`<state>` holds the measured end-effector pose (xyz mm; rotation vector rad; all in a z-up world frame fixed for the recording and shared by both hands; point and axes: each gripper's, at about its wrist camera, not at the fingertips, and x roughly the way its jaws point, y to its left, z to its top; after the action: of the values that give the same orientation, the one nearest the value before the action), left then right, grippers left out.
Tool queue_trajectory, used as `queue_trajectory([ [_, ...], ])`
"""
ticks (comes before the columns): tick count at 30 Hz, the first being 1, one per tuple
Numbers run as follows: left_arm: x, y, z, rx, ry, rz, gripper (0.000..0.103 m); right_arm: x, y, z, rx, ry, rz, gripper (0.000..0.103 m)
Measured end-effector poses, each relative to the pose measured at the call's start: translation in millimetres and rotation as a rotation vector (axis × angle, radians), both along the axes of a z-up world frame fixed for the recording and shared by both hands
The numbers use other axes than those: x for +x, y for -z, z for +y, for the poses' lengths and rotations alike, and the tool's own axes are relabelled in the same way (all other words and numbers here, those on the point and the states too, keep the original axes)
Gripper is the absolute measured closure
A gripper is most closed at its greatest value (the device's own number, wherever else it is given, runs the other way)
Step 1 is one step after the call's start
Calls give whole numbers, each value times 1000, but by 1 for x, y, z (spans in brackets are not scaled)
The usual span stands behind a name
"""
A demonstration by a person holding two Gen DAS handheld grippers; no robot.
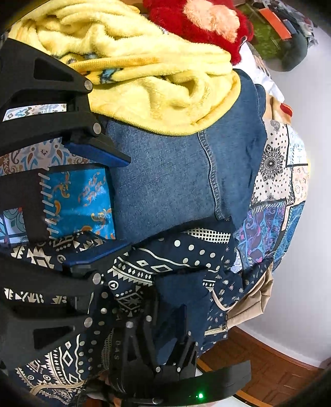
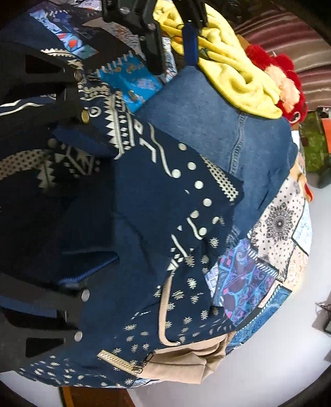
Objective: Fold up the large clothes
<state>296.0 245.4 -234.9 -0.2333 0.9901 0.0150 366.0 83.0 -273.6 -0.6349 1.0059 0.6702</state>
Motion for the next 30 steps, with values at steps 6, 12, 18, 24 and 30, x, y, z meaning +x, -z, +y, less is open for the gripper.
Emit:
queue_trajectory([
  [6, 7, 0, -10, -23, 5, 3, 44, 5, -11, -13, 34, 23, 24, 91],
  [12, 18, -6, -38, -27, 50, 5, 44, 2, -59, -52, 174, 93, -8, 93],
  [18, 37, -11, -79, -12, 108, 9, 44, 2, -112, -124, 288, 199, -57, 93],
  [24, 55, 4, -115, 8, 131, 64, 44, 10, -117, -204, 290, 332, -61, 92],
  [30, 61, 19, -128, 78, 126, 111, 43, 20, -93, -282, 279, 461, -4, 92],
])
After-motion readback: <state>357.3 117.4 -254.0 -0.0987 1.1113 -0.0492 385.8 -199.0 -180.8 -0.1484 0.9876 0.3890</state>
